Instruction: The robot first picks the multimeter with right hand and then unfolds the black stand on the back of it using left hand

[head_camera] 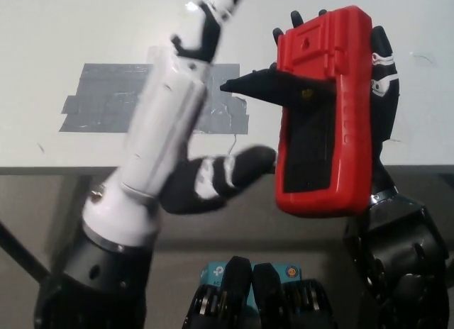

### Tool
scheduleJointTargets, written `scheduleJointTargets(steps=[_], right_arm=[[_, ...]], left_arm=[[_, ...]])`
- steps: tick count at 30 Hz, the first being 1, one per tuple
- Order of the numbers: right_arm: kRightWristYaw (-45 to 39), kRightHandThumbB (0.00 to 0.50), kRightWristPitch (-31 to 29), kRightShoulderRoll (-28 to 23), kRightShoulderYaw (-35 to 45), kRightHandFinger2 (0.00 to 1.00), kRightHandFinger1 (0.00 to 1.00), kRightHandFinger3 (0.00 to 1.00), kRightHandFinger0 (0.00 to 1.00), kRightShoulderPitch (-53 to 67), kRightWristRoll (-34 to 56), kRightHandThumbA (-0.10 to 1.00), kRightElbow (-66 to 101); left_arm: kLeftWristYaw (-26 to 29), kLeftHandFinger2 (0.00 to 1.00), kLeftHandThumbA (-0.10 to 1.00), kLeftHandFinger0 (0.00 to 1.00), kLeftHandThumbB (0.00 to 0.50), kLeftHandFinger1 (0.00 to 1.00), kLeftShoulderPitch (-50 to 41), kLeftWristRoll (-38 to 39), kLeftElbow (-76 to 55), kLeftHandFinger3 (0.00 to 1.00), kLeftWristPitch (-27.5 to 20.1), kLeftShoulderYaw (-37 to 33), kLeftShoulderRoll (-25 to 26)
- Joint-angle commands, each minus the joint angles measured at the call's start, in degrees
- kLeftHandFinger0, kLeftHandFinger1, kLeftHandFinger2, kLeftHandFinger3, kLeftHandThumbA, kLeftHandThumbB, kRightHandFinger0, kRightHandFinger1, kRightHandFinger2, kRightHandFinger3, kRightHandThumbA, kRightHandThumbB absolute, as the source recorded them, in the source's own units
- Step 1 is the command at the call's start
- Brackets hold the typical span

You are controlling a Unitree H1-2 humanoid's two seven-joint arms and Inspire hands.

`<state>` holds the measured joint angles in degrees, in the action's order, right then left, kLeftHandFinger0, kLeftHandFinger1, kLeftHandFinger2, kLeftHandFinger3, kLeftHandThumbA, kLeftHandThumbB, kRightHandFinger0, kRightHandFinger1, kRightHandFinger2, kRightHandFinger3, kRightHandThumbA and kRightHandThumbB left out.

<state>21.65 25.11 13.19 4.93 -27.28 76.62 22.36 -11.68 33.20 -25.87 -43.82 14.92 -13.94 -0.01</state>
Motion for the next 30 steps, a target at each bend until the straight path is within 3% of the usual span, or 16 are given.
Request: scheduleJointTargets(steps=[1, 3, 6, 8, 14, 17, 18, 23, 30], right_arm=[[0.0, 0.151, -2.3, 1.7, -0.4, 0.77, 0.22, 0.56, 0.0, -3.3, 0.9, -0.1, 2.3], [0.1, 0.135, -2.3, 1.5, -0.3, 0.74, 0.2, 0.53, 0.0, -3.6, 1.3, -0.1, 2.5], [0.9, 0.143, -3.4, 2.1, 0.2, 0.72, 0.19, 0.64, 0.0, -3.7, 0.3, -0.1, 3.0], [1.6, 0.148, -3.8, 2.2, 0.4, 0.65, 0.11, 0.63, 0.0, -3.9, -0.4, -0.1, 3.3], [2.2, 0.156, -4.5, 2.4, 0.5, 0.7, 0.09, 0.69, 0.0, -4.2, -0.2, -0.1, 3.9], [3.2, 0.145, -5.0, 2.5, 0.9, 0.82, 0.16, 0.96, 0.0, -4.8, 0.7, -0.1, 4.4], [3.3, 0.151, -5.1, 2.5, 0.9, 0.83, 0.18, 1.0, 0.0, -4.9, 0.7, -0.1, 4.5], [5.0, 0.136, -5.8, 2.9, 1.1, 0.8, 0.22, 1.0, 0.0, -6.1, 0.5, -0.1, 5.2], [13.7, 0.139, -9.1, 7.2, 2.6, 0.77, 0.33, 1.0, 0.0, -9.1, -2.5, -0.1, 7.5]], left_arm=[[-0.7, 1.0, 1.0, 1.0, 0.262, 1.0, -1.6, -2.6, 0.1, 1.0, -2.7, -2.0, -0.4], [-0.1, 1.0, 1.0, 1.0, 0.267, 1.0, -2.8, -3.8, 0.7, 1.0, -4.3, -3.0, -0.4], [-0.5, 1.0, 1.0, 1.0, 0.269, 1.0, -3.9, -4.5, 0.5, 1.0, -4.6, -3.8, -0.6], [-0.7, 1.0, 1.0, 1.0, 0.261, 1.0, -4.2, -5.3, 0.2, 1.0, -4.9, -4.1, -0.5], [-0.7, 1.0, 1.0, 1.0, 0.264, 1.0, -4.4, -6.3, 0.0, 1.0, -5.7, -4.3, -0.6], [-0.4, 1.0, 1.0, 1.0, 0.255, 1.0, -4.5, -6.1, 0.2, 1.0, -6.3, -3.8, -0.6], [-0.4, 1.0, 1.0, 1.0, 0.255, 1.0, -4.6, -6.1, 0.1, 1.0, -6.4, -3.8, -0.6], [-0.8, 1.0, 1.0, 1.0, 0.247, 1.0, -4.8, -5.7, -0.6, 1.0, -6.1, -3.6, -1.0], [0.0, 1.0, 1.0, 1.0, 0.216, 1.0, -6.7, -6.7, -0.3, 1.0, -7.9, -4.3, -2.3]])
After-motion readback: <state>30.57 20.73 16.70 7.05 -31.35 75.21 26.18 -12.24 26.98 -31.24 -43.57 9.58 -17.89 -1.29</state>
